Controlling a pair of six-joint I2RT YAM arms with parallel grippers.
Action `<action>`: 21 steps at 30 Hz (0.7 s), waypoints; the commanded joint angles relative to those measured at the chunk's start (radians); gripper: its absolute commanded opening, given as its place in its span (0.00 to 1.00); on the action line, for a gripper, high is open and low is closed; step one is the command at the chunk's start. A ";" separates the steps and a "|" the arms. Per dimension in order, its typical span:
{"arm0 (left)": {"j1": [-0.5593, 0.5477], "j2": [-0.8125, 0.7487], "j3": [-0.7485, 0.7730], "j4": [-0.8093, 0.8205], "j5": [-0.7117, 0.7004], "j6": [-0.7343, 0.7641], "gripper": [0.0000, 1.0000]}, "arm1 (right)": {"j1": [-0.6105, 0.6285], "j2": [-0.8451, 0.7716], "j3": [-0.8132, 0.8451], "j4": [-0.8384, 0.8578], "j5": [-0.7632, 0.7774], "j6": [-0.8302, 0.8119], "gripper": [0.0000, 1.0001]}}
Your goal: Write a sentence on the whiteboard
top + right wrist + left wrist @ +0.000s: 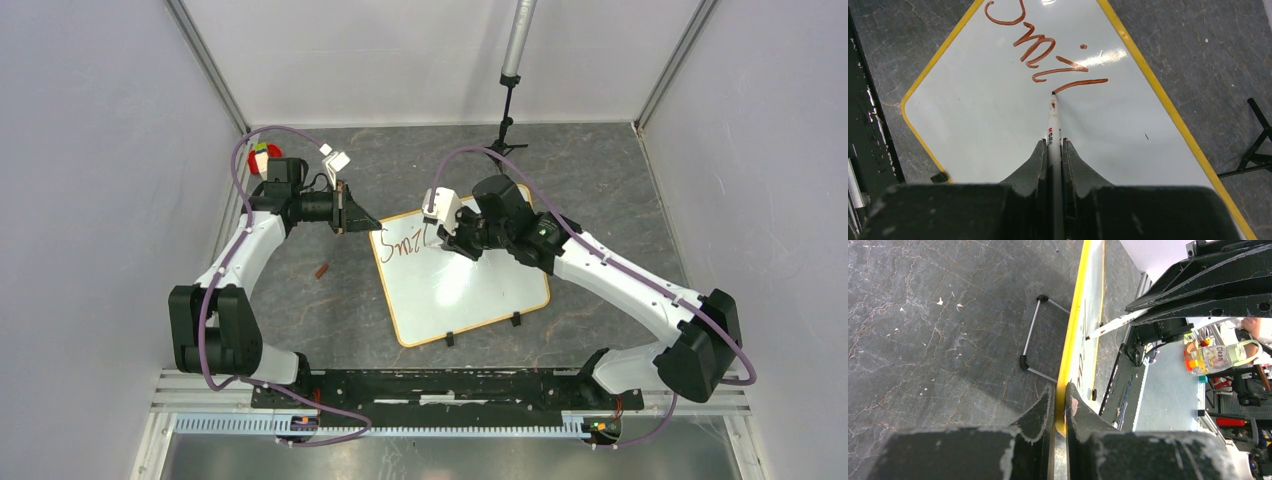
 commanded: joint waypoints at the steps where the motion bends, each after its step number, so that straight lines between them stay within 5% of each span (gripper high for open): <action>1: -0.005 0.002 0.005 0.036 -0.004 -0.027 0.02 | -0.001 -0.023 0.007 -0.013 0.023 -0.012 0.00; 21: -0.006 -0.003 0.005 0.037 0.001 -0.031 0.03 | 0.000 -0.033 0.072 -0.020 0.050 -0.020 0.00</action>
